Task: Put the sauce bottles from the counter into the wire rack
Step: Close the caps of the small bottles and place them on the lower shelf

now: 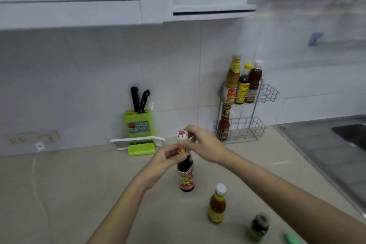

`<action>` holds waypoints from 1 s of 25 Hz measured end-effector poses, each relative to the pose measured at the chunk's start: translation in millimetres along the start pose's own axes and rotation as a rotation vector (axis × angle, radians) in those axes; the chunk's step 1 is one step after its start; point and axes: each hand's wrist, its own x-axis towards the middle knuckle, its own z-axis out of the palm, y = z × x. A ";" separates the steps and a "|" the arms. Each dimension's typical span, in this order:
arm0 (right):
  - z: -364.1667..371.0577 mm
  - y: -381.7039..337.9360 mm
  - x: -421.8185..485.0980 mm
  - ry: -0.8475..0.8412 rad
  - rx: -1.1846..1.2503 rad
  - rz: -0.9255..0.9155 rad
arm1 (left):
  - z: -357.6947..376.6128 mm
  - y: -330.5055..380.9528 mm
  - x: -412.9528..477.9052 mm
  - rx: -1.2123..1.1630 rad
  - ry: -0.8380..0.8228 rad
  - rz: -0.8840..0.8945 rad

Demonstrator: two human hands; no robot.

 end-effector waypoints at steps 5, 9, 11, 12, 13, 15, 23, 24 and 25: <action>-64.7 50.3 14.8 0.413 0.410 0.324 | 23.6 19.4 67.7 0.098 0.197 -0.066; -108.4 125.9 13.8 0.583 0.630 0.498 | 47.5 -7.5 102.0 0.056 0.206 -0.224; -121.6 166.8 5.2 0.641 0.772 0.589 | 57.5 -24.0 119.7 0.015 0.216 -0.289; -126.7 187.1 1.2 0.671 0.832 0.629 | 62.8 -31.9 130.9 -0.012 0.225 -0.316; -131.3 207.9 -1.9 0.701 0.887 0.667 | 69.2 -40.0 143.7 -0.032 0.243 -0.345; -139.1 243.8 -4.8 0.779 0.976 0.713 | 79.9 -53.3 166.9 -0.056 0.299 -0.397; -162.6 344.5 40.5 1.060 1.066 0.696 | 101.4 -91.0 243.7 -0.057 0.530 -0.458; -163.8 354.4 51.3 1.085 1.063 0.693 | 100.3 -95.6 253.9 -0.062 0.569 -0.459; -163.1 364.1 61.7 1.105 1.055 0.701 | 98.8 -101.1 263.2 -0.062 0.588 -0.471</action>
